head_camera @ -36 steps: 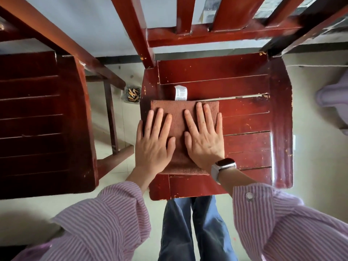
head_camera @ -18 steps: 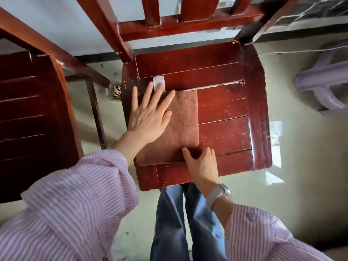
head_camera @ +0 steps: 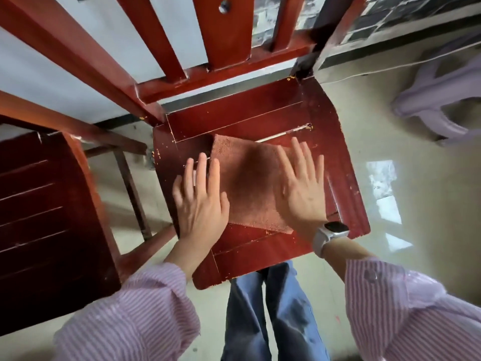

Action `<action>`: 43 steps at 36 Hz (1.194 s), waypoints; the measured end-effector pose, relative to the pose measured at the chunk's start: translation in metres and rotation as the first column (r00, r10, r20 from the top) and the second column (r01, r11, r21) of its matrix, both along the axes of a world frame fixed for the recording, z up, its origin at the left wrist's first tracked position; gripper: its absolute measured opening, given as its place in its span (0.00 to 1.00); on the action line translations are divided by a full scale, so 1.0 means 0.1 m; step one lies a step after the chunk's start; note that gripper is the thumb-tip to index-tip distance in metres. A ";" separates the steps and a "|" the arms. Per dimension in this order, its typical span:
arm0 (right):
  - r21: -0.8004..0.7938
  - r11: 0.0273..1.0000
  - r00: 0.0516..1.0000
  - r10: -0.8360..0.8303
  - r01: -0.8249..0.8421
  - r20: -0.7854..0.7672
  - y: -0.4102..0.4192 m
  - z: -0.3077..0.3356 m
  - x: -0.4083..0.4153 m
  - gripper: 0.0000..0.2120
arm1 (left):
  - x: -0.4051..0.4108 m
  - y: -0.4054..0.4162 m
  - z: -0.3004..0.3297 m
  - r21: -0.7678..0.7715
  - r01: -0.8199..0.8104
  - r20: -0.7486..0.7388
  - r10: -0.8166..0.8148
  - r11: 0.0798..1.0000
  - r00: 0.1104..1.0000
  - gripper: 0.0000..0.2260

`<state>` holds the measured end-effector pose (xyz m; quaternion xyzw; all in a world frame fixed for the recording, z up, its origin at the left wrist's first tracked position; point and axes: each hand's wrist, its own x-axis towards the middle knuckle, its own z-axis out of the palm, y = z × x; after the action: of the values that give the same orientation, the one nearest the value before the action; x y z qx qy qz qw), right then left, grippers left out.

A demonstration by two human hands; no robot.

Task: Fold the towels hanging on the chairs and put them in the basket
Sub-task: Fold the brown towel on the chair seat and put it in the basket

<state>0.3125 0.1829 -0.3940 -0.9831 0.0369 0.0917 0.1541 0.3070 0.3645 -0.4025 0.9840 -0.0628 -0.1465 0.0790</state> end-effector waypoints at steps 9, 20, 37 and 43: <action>-0.062 0.987 0.963 0.131 -0.150 -0.236 0.03 -0.39 -0.25 0.27 | 0.17 -0.01 -0.37 0.044 0.195 -0.203 -0.182 0.980 0.962 0.29; 0.299 0.623 0.690 -0.623 0.723 -0.369 -0.14 -0.09 -0.19 0.15 | 0.43 -0.07 -0.08 -0.333 -0.554 -0.266 0.488 0.763 0.832 0.19; 0.404 0.386 0.558 -0.611 0.829 -0.562 -0.13 -0.08 -0.07 0.09 | 0.61 -0.06 0.04 -0.281 -0.579 -0.503 0.397 0.765 0.768 0.14; 0.532 0.316 0.594 -0.627 0.785 -0.504 -0.19 0.34 -0.22 0.09 | 0.35 -0.24 0.51 -0.419 -0.513 -0.397 0.357 0.749 0.846 0.13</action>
<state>0.2904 0.1643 -0.3604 -0.7060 0.4414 0.1210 0.5403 0.3418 0.3410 -0.3516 0.8810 0.1468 -0.2450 0.3772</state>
